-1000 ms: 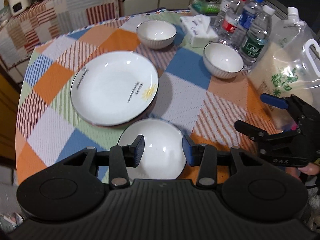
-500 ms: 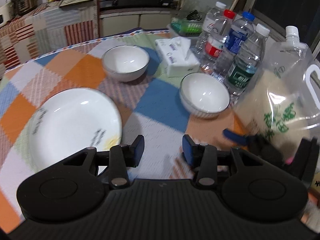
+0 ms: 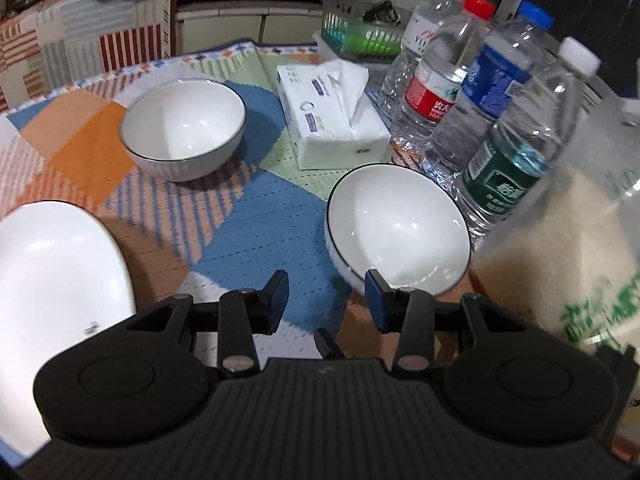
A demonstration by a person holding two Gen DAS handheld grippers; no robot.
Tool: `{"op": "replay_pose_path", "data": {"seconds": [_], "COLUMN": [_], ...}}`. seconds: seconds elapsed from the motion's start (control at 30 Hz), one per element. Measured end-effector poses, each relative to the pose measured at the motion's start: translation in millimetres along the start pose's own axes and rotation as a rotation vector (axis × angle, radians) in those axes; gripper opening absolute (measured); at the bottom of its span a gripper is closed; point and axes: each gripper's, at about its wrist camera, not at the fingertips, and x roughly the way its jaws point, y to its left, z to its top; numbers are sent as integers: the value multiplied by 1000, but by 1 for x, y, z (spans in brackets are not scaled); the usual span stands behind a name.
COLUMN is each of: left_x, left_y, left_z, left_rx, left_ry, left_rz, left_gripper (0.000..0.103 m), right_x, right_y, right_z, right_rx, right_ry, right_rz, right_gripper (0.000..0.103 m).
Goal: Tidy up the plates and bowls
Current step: 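Move both grippers to the white bowl by the tissue box and close, then carry the second white bowl onto the first bowl and open both grippers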
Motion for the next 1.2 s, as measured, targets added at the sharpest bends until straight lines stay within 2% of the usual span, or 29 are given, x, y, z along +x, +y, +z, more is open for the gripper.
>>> {"op": "replay_pose_path", "data": {"seconds": [0.07, 0.13, 0.23, 0.3, 0.37, 0.43, 0.67, 0.83, 1.07, 1.2], "left_x": [11, 19, 29, 38, 45, 51, 47, 29, -32, -73], "left_y": [-2, -5, -1, 2, 5, 8, 14, 23, 21, 28], "left_z": [4, 6, 10, 14, 17, 20, 19, 15, 15, 13], "left_rx": [1, 19, -9, -39, -59, -84, -117, -144, -53, -60], "left_ry": [7, 18, 33, 48, 65, 87, 144, 176, 148, 103], "left_rz": [-1, 0, -18, -34, -56, -86, -93, -114, -76, -109], "left_gripper": [46, 46, 45, 42, 24, 18, 15, 15, 15, 16], "right_x": [4, 7, 10, 13, 16, 19, 22, 13, -31, -63], "right_y": [-3, -4, -6, -8, -8, -9, -8, -6, 6, 10], "right_z": [2, 4, 8, 10, 12, 14, 18, 20, 28, 34], "right_rx": [8, 17, 32, 34, 25, 18, -25, -69, -119, -156], "right_ry": [-3, -1, 3, 3, 1, 3, -7, -1, -36, -93], "right_rz": [-19, -26, -33, -41, -54, -64, -60, -19, 66, 137], "right_gripper": [94, 94, 94, 95, 95, 95, 95, 95, 96, 96]}}
